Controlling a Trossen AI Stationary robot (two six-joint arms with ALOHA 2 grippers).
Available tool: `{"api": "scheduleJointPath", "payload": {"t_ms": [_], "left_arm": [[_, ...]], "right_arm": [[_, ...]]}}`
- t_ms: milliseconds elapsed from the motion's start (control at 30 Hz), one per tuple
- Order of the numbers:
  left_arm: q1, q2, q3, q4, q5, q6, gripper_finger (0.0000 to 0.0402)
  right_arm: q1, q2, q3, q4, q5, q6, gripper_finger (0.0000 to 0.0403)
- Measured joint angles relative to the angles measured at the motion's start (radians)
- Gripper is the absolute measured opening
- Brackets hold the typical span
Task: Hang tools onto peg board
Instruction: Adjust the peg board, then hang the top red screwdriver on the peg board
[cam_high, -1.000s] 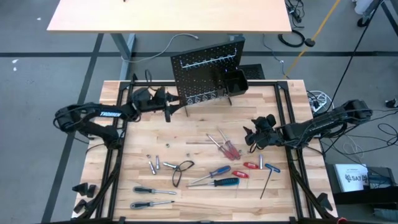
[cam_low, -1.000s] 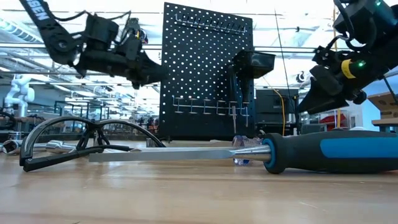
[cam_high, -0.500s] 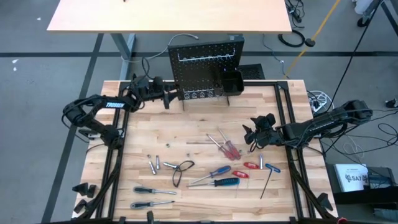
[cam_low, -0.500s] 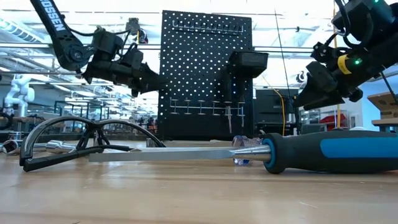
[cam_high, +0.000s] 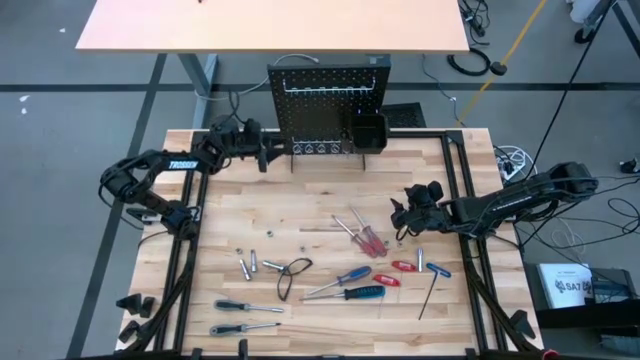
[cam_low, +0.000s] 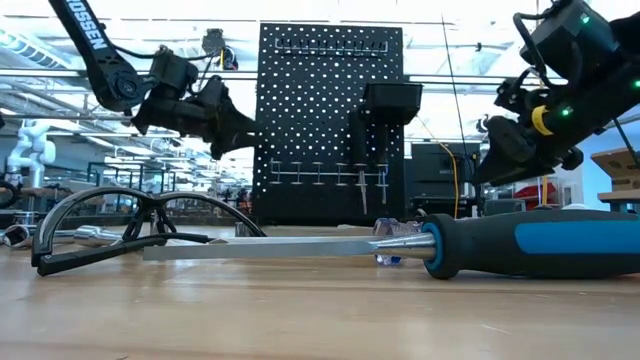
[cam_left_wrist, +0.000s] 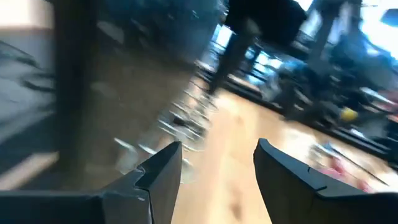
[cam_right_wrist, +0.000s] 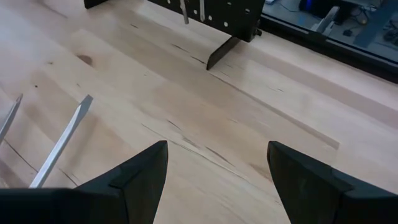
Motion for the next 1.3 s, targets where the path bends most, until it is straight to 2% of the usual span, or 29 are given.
{"api": "scheduleJointPath", "payload": {"t_ms": [67,133,233,333,433,600,733,867,967,1067,1200,1300], "left_arm": [[-0.016,-0.012,-0.017,-0.035,-0.021,-0.005,0.0200],[-0.042,-0.040,-0.036,-0.061,-0.102,0.019,0.0200],[-0.105,-0.094,-0.062,-0.138,-0.187,0.054,0.0200],[-0.193,-0.156,-0.098,-0.163,-0.261,0.027,0.0200],[-0.345,-0.203,-0.155,-0.171,-0.345,-0.009,0.0200],[-0.674,-0.223,-0.220,-0.153,-0.650,-0.085,0.0200],[-0.921,-0.186,-0.238,-0.089,-0.887,-0.149,0.0200],[-1.090,-0.134,-0.238,-0.009,-1.035,-0.198,0.0200],[-1.171,-0.091,-0.238,0.033,-1.126,-0.207,0.0200],[-1.219,-0.041,-0.238,0.052,-1.223,-0.207,0.0200],[-1.233,0.038,-0.238,0.111,-1.348,-0.205,0.0200],[-1.211,0.090,-0.238,0.215,-1.358,-0.197,0.0200]], "right_arm": [[0.000,0.000,0.000,0.000,0.000,-0.004,0.0265],[0.000,0.000,0.000,0.000,-0.003,-0.004,0.0265],[0.000,0.000,0.000,-0.001,-0.022,-0.011,0.0265],[0.004,0.000,0.000,0.003,-0.024,-0.019,0.0265],[0.004,0.000,0.000,0.006,-0.024,0.032,0.0265],[0.003,0.008,0.000,0.061,-0.027,0.167,0.0265],[0.003,0.008,0.000,0.174,-0.134,0.074,0.0265],[0.003,0.021,0.000,0.344,-0.266,-0.049,0.0265],[0.003,0.048,0.000,0.454,-0.351,-0.117,0.0265],[0.003,0.090,0.000,0.509,-0.384,-0.143,0.0265],[0.003,0.153,0.000,0.524,-0.382,-0.149,0.0265],[0.003,0.187,0.000,0.491,-0.382,-0.141,0.0265]]}}
